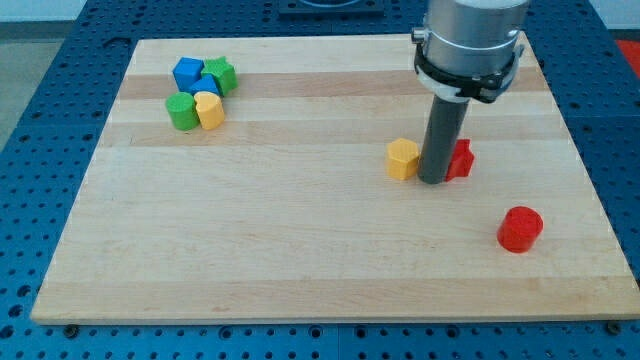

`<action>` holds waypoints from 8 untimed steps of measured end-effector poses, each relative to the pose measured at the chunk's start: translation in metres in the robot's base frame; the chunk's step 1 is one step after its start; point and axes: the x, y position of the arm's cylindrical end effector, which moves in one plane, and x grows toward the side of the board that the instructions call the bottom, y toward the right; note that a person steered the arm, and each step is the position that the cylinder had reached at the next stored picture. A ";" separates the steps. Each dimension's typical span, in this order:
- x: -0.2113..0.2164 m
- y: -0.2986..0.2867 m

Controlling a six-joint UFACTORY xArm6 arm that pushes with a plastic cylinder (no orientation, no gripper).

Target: Move yellow hexagon slightly right

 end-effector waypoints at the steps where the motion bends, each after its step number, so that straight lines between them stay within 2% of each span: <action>1: -0.004 0.015; 3: -0.009 0.032; 4: 0.018 0.025; 5: 0.072 -0.007; 6: 0.071 -0.027; 7: 0.017 -0.046; 8: 0.016 -0.057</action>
